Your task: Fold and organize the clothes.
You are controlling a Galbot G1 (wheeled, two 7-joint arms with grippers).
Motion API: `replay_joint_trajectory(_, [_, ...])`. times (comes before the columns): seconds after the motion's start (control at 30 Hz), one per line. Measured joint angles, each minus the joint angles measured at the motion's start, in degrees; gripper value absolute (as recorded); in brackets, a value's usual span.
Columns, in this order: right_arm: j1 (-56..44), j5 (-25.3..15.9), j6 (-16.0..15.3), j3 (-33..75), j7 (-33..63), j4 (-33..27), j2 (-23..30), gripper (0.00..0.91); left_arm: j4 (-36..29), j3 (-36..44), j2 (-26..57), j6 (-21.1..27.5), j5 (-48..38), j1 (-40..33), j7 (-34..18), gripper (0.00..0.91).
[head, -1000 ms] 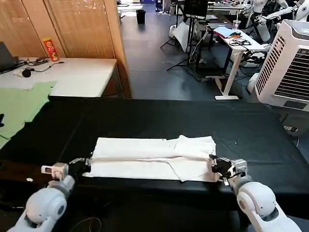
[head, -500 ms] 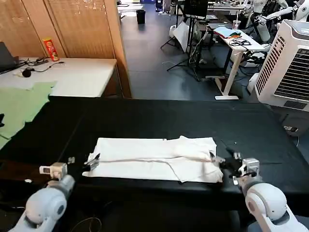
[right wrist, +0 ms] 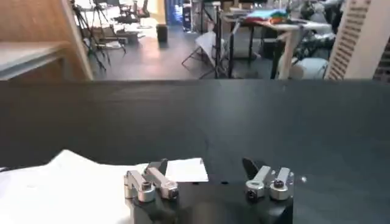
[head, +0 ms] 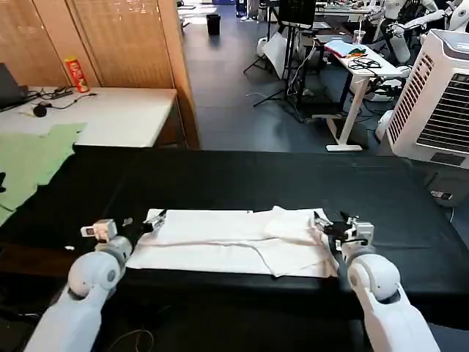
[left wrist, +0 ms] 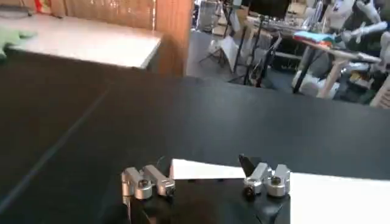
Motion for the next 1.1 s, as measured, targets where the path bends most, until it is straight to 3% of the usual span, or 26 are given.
replay_joint_trajectory(0.03, [0.35, -0.27, -0.02, -0.12, -0.07, -0.46, 0.34, 0.761, 0.82, 0.18, -0.15, -0.11, 0.01, -0.49, 0.05, 0.878])
replay_joint_trajectory(0.13, [1.08, -0.69, -0.15, -0.53, -0.21, -1.38, 1.41, 0.302, 2.77, 0.7, -0.48, -0.32, 0.26, -1.71, 0.09, 0.546])
replay_joint_trajectory(0.2, [1.37, -1.1, -0.11, -0.64, -0.3, -1.93, 2.05, 0.088, 3.84, 0.78, -0.56, -0.34, 0.41, -2.31, -0.02, 0.4])
replay_joint_trajectory(0.23, [1.46, -1.33, -0.07, -0.65, -0.33, -2.17, 2.31, 0.068, 4.33, 0.82, -0.57, -0.36, 0.59, -2.56, -0.12, 0.332])
replay_joint_trajectory(0.27, [1.5, -1.55, -0.03, -0.74, -0.34, -2.37, 2.53, 0.068, 4.77, 0.82, -0.56, -0.43, 0.8, -2.73, -0.19, 0.176])
replay_joint_trajectory(0.33, [1.51, -1.94, 0.08, -0.79, -0.34, -2.66, 2.9, 0.059, 5.63, 0.8, -0.57, -0.77, 1.55, -3.01, -0.29, 0.137])
replay_joint_trajectory(0.4, [1.47, -2.4, 0.21, -0.9, -0.31, -2.82, 3.37, 0.039, 6.35, 0.72, -0.57, -1.1, 2.25, -3.14, -0.33, 0.01])
replay_joint_trajectory(1.1, [-0.52, -5.8, 2.51, -0.09, 0.84, -1.96, 5.26, 0.01, 8.14, 1.03, -0.92, -6.39, 15.73, -3.35, 1.57, 0.0])
